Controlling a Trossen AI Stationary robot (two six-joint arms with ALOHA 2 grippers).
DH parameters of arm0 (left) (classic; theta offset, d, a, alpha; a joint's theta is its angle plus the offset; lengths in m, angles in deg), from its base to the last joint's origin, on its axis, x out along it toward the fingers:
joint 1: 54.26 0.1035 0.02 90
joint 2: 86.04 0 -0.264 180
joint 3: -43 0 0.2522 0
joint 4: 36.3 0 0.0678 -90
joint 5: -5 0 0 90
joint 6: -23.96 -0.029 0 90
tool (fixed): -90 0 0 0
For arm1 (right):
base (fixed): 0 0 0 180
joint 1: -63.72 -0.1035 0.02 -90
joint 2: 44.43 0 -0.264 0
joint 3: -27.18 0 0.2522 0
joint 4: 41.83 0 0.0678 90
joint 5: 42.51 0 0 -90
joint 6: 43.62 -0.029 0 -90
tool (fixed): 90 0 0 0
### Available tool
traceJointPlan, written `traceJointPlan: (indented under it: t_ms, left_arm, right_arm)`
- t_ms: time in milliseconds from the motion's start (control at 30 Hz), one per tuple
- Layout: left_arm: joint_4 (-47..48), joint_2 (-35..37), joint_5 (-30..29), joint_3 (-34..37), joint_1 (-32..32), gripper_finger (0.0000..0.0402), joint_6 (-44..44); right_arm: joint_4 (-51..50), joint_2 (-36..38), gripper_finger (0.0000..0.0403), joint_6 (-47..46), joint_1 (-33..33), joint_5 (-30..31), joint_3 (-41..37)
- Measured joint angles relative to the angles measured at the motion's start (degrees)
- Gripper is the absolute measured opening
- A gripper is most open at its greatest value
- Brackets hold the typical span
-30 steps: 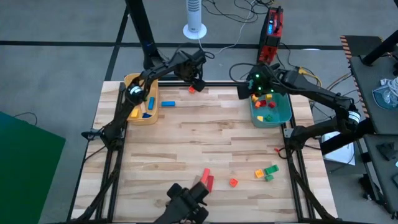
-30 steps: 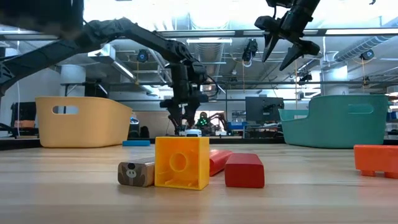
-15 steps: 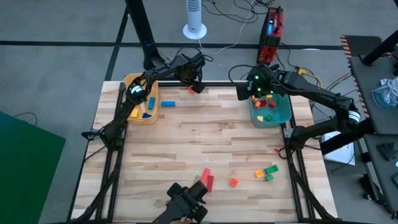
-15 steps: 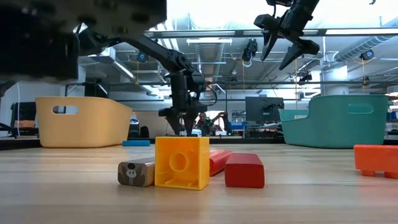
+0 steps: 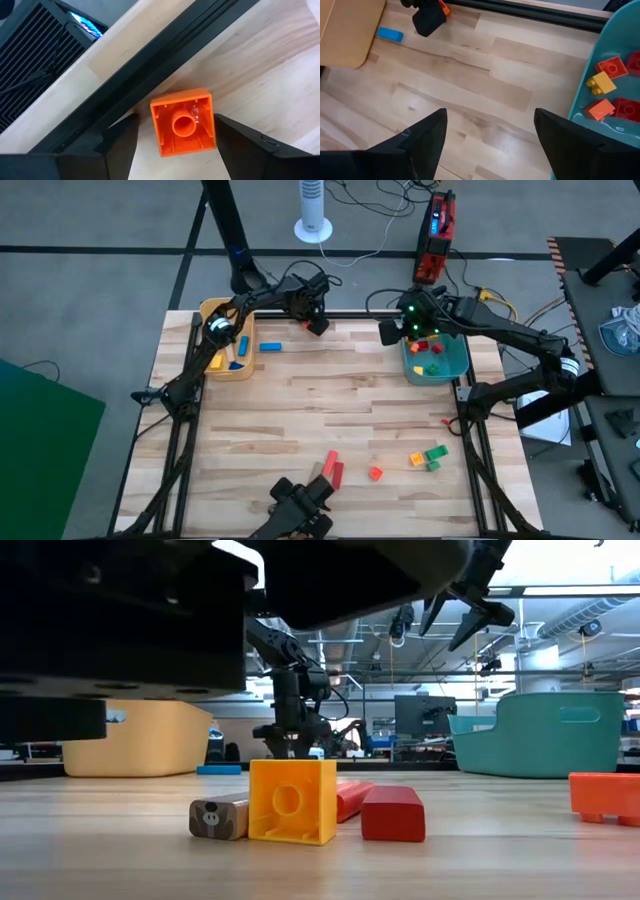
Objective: Sort blocks by size
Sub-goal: Put the orange game piece into the blue bin
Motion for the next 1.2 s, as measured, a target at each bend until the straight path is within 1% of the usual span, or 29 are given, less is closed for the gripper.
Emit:
traceJointPlan:
  t_ms: [133,267,700,933,1033,1200]
  left_arm:
    - [-0.28,0.01,0.02,0.08,0.00,0.0233,-0.50]
    - [-0.33,0.01,0.04,0.00,0.00,0.0232,-0.86]
    - [-1.75,0.01,0.05,0.19,-0.11,0.0231,-2.02]
    - [-2.01,0.01,0.13,0.25,-0.11,0.0230,-1.96]
    - [-2.40,0.01,0.29,0.40,-0.11,0.0211,-2.01]
    - [-3.06,0.01,0.48,0.43,-0.09,0.0139,-1.70]
  right_arm:
    - [0.00,0.00,0.0292,0.04,0.00,-0.03,0.00]
    - [0.00,0.00,0.0286,-0.64,0.00,-1.47,0.00]
    - [0.08,0.00,0.0263,-0.56,-1.22,-1.04,0.00]
    - [0.24,0.00,0.0264,-1.41,-1.53,-1.06,0.00]
    - [0.26,0.00,0.0268,-1.39,-1.51,-1.01,0.00]
    - [0.26,0.00,0.0267,-1.34,-1.51,-1.04,0.00]
